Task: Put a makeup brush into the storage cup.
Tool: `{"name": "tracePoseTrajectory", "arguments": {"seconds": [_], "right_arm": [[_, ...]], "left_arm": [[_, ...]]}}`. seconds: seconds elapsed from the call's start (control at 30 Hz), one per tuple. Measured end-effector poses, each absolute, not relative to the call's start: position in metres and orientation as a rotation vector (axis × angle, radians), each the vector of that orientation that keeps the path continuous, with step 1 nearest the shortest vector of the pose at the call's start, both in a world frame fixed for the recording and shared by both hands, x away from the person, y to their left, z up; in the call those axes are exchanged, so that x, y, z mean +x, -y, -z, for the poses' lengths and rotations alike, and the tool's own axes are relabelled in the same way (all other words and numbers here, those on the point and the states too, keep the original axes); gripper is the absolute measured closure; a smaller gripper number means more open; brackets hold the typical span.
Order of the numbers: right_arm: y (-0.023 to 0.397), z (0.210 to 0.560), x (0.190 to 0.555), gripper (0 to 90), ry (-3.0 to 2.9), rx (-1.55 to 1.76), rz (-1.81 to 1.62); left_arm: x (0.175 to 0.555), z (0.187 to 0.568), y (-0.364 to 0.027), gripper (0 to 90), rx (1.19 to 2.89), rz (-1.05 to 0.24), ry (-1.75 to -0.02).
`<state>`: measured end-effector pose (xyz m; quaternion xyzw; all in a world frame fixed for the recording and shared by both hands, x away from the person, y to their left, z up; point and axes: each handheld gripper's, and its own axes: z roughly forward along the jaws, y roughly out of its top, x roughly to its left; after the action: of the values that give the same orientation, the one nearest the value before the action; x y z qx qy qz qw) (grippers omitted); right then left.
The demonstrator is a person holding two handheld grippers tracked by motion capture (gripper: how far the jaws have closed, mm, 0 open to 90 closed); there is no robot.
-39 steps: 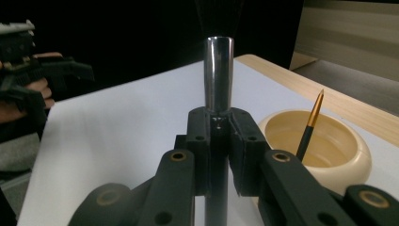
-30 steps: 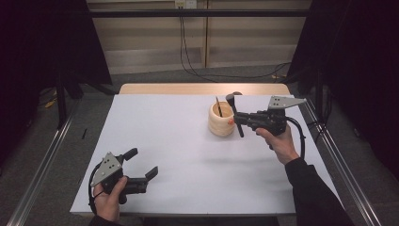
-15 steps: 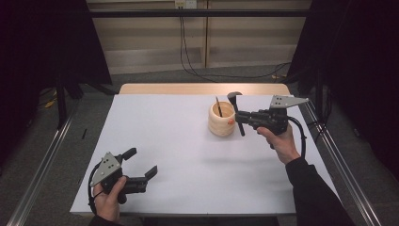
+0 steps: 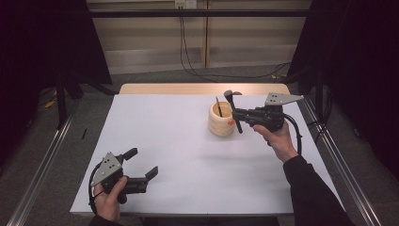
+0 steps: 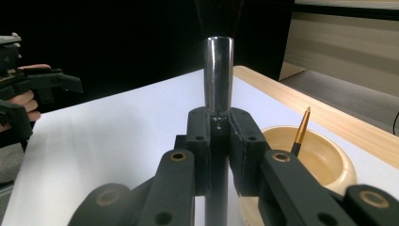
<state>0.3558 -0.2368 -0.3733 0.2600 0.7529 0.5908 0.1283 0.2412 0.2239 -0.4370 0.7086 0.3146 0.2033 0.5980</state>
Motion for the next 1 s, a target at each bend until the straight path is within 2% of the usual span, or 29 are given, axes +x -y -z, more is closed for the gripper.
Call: {"name": "tracePoseTrajectory", "arguments": {"seconds": [1.0], "right_arm": [[0.234, 0.370, 0.389, 80.0, -2.097, 0.825, -1.705]], "left_arm": [[0.242, 0.437, -0.223, 2.1, 1.647, -0.466, -0.719]]}}
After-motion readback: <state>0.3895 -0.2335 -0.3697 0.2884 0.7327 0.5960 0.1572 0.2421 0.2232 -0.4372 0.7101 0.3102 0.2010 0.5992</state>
